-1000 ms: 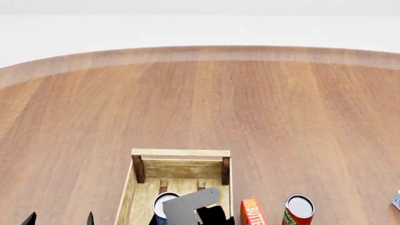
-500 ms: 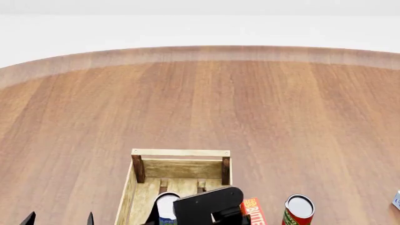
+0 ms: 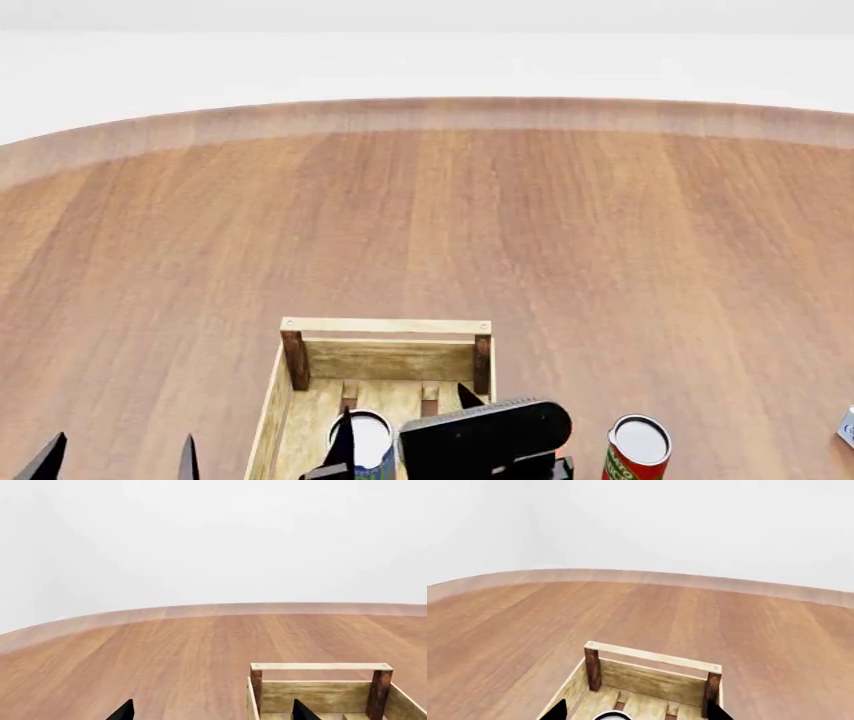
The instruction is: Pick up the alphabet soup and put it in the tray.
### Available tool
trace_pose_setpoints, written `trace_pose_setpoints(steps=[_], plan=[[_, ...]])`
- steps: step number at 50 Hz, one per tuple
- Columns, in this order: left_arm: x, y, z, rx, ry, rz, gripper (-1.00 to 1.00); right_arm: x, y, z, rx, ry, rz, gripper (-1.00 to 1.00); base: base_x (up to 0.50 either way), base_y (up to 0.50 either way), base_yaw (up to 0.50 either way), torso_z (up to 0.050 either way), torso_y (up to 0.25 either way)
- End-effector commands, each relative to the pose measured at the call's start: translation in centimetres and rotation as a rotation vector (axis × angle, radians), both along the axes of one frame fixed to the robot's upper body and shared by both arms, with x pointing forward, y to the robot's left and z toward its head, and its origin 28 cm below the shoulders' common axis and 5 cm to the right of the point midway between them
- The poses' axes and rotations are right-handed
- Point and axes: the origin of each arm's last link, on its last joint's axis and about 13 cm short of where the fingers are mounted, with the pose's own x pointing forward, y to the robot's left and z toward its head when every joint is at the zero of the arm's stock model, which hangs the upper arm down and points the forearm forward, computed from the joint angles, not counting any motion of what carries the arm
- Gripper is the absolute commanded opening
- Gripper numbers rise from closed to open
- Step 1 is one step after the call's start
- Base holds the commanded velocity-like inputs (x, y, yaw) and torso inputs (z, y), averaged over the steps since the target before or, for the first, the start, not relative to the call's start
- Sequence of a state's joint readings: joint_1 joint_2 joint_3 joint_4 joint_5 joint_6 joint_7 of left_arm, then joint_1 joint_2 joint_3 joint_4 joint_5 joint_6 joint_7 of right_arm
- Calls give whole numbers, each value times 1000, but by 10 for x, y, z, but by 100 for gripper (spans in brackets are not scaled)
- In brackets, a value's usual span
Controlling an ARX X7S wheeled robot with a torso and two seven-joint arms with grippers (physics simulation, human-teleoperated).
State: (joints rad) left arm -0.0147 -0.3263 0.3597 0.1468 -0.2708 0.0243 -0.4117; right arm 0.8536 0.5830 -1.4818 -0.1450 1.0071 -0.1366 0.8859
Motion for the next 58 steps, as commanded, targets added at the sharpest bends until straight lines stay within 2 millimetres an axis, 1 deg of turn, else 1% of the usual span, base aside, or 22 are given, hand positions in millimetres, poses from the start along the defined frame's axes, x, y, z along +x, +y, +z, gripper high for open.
trace_pose_setpoints(steps=[1,14,23,28,32,44,58], plan=[[-3,-3,12,-2,-29,-14,100,-7,-6,11,8,-39,6,100,0,0,0,0,0],[-6,-4,28,5,-70,-23,100,-14,-10,27,31,-77,4,100,0,0,0,0,0],[-12,-5,45,2,-114,-33,100,-19,-15,40,54,-110,-15,100,0,0,0,0,0],[-15,-7,54,-1,-138,-43,100,-22,-18,43,56,-125,-20,100,0,0,0,0,0],[-17,-8,57,0,-148,-44,100,-25,-19,46,68,-120,-20,100,0,0,0,0,0],[-20,-8,66,-4,-175,-42,100,-33,-22,61,85,-162,-14,100,0,0,0,0,0],[-27,-10,85,-8,-229,-51,100,-41,-23,73,88,-198,-7,100,0,0,0,0,0]])
